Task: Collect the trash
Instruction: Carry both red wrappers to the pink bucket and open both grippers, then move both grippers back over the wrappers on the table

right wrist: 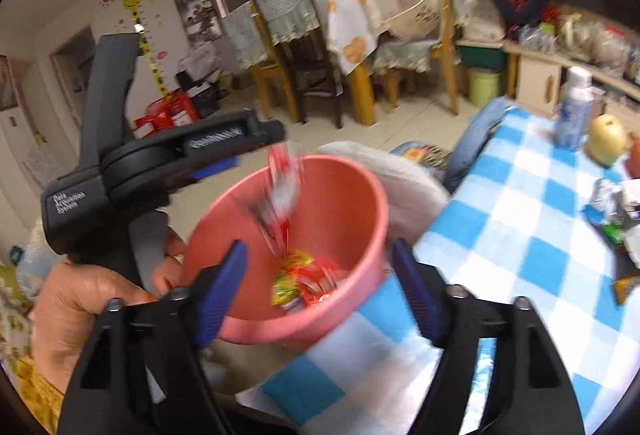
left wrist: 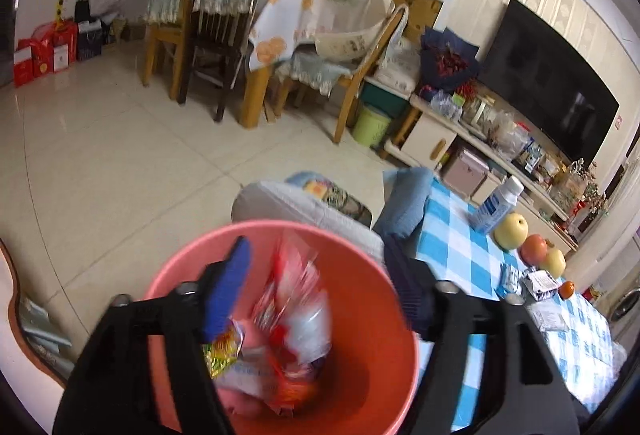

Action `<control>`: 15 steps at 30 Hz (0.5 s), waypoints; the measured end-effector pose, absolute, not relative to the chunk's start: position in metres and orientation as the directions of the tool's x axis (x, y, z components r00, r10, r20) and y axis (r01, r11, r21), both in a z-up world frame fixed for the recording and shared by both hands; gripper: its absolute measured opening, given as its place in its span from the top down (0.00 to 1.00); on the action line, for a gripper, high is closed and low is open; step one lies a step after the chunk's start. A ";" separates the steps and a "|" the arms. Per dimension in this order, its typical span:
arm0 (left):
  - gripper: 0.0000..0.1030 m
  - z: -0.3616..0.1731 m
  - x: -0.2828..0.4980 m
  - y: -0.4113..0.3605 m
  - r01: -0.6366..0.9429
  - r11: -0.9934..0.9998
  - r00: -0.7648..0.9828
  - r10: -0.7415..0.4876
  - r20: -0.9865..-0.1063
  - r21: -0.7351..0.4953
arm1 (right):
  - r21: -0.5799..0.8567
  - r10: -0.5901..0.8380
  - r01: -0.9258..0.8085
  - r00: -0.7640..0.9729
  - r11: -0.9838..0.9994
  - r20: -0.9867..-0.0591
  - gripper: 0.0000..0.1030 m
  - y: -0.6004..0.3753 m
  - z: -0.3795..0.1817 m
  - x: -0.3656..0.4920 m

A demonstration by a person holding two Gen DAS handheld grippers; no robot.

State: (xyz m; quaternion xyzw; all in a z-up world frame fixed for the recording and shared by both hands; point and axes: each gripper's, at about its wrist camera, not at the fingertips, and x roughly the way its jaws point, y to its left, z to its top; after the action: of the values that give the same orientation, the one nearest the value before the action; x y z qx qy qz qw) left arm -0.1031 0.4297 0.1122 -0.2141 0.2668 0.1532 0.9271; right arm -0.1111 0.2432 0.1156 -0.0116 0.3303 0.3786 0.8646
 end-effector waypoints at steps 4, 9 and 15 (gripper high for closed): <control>0.18 0.115 -0.099 0.415 -0.358 0.887 0.834 0.163 -0.527 -0.293 | 0.217 0.612 -0.624 0.533 0.751 -0.584 0.14 0.221 0.112 -0.112; 0.14 0.118 -0.096 0.397 -0.278 0.913 0.874 0.110 -0.473 -0.300 | 0.186 0.564 -0.591 0.558 0.785 -0.609 0.14 0.188 0.100 -0.116; 0.12 0.111 -0.079 0.372 -0.219 0.943 0.841 0.053 -0.539 -0.250 | 0.166 0.517 -0.549 0.582 0.819 -0.628 0.14 0.151 0.087 -0.121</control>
State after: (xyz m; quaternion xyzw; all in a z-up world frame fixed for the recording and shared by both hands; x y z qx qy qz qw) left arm -0.0789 0.3724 0.1107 -0.1527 0.2728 0.0718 0.9472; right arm -0.1211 0.1511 0.0874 -0.0231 0.3453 0.3000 0.8890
